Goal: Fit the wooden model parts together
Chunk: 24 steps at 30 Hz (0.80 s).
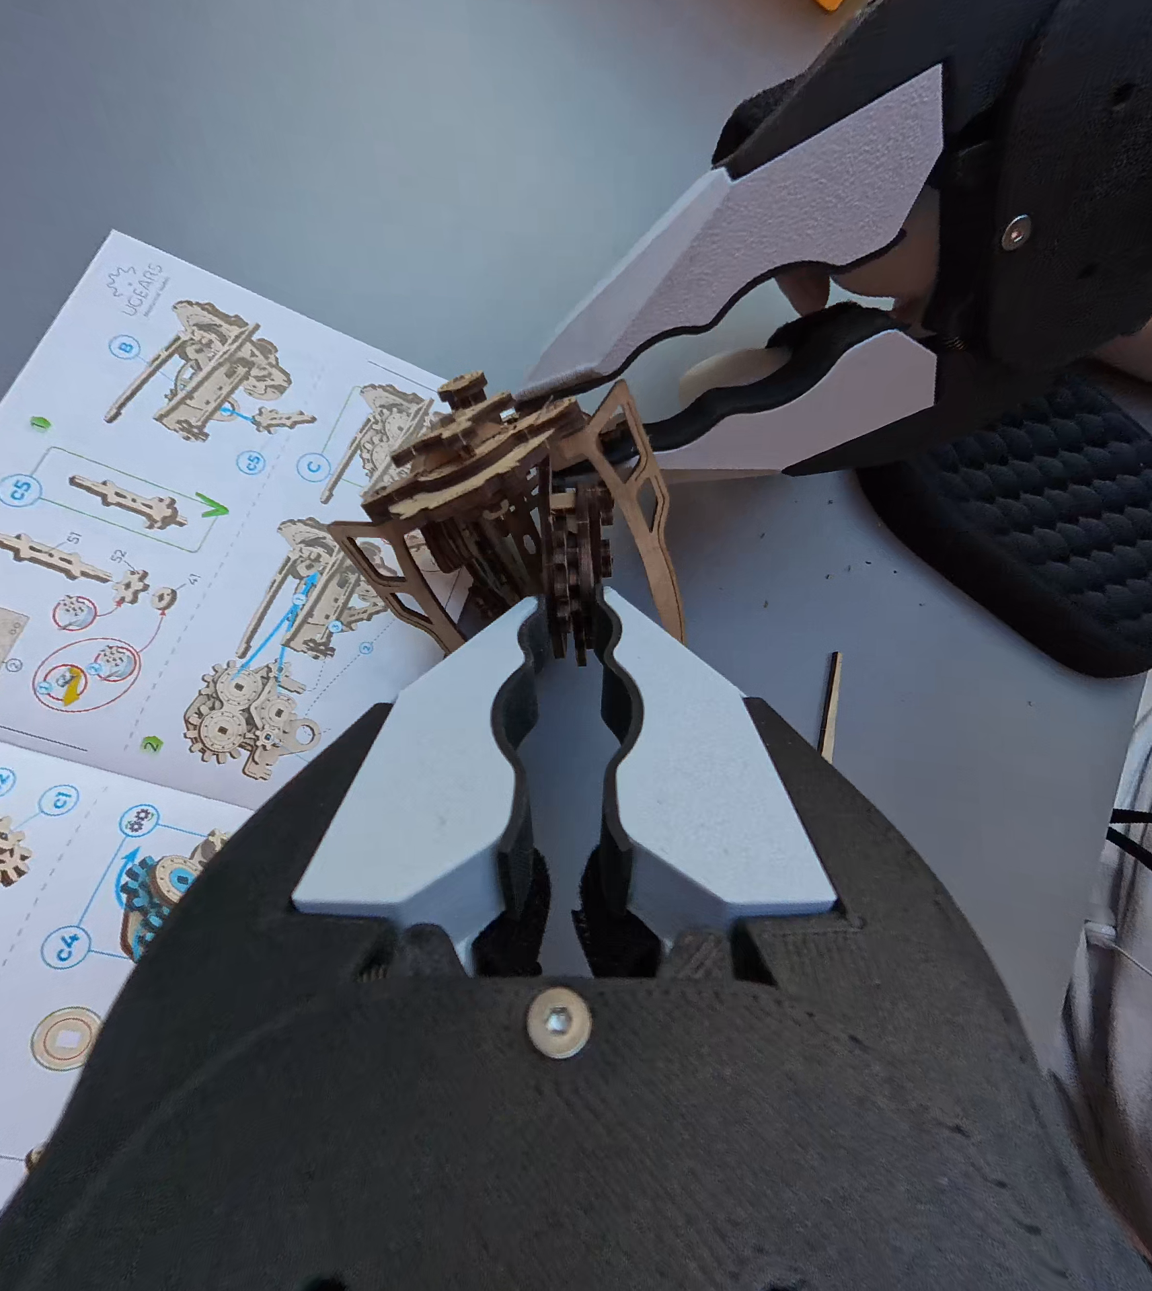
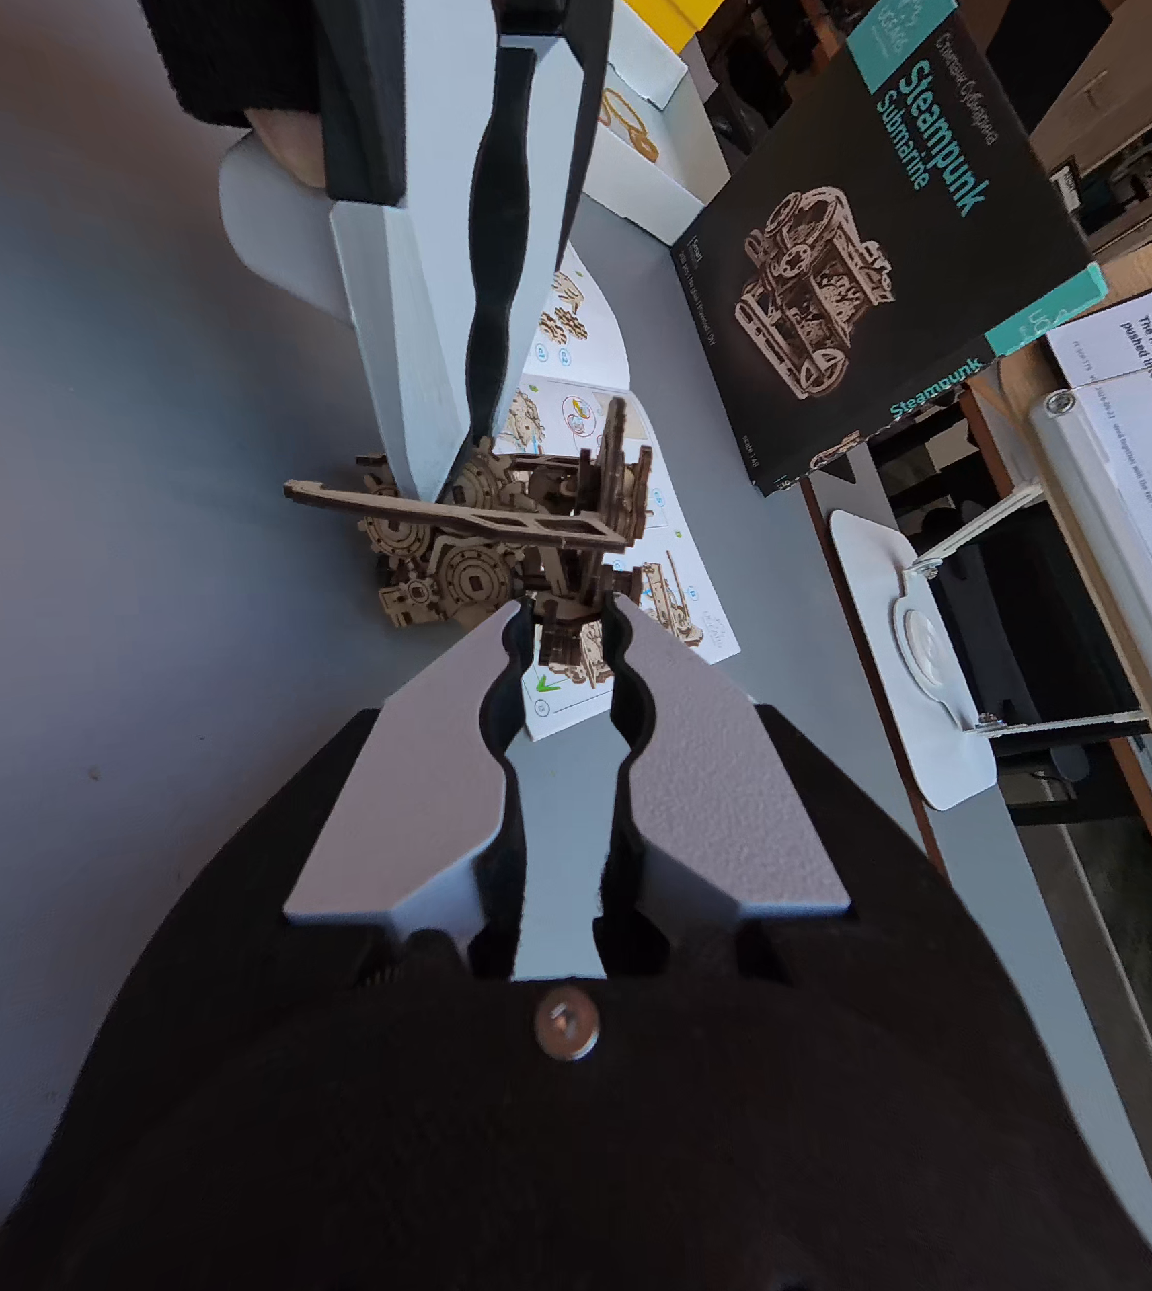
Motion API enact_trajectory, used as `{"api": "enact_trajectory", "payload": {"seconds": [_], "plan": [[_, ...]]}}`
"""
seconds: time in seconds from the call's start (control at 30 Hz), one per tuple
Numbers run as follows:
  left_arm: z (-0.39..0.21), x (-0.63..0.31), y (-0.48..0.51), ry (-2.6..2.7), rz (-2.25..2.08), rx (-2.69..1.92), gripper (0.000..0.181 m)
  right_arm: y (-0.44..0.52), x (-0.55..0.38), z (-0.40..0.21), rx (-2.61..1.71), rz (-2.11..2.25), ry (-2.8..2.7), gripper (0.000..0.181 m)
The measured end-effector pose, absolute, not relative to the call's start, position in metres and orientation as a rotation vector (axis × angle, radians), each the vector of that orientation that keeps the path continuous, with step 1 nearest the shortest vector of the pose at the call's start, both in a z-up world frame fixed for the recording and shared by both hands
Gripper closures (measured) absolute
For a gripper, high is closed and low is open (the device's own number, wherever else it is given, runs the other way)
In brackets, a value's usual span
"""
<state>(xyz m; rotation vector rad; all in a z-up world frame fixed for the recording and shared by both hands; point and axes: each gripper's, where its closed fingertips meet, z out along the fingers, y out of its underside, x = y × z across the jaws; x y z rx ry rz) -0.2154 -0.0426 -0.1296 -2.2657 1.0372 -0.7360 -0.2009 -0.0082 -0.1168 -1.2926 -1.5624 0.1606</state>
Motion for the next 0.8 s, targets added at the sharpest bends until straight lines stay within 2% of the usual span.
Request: {"api": "enact_trajectory", "payload": {"seconds": [0.53,0.8], "plan": [[-0.1316,-0.2132,-0.0466,0.848,-1.079,-2.341,0.171,-0.0112,-0.2027,-0.1146,-0.981,-0.097,-1.636,0.164],[-0.1318,-0.2130,-0.0477,0.920,-1.031,-2.320,0.171,-0.0161,-0.2007,-0.1143,-1.077,0.214,-1.622,0.161]]}}
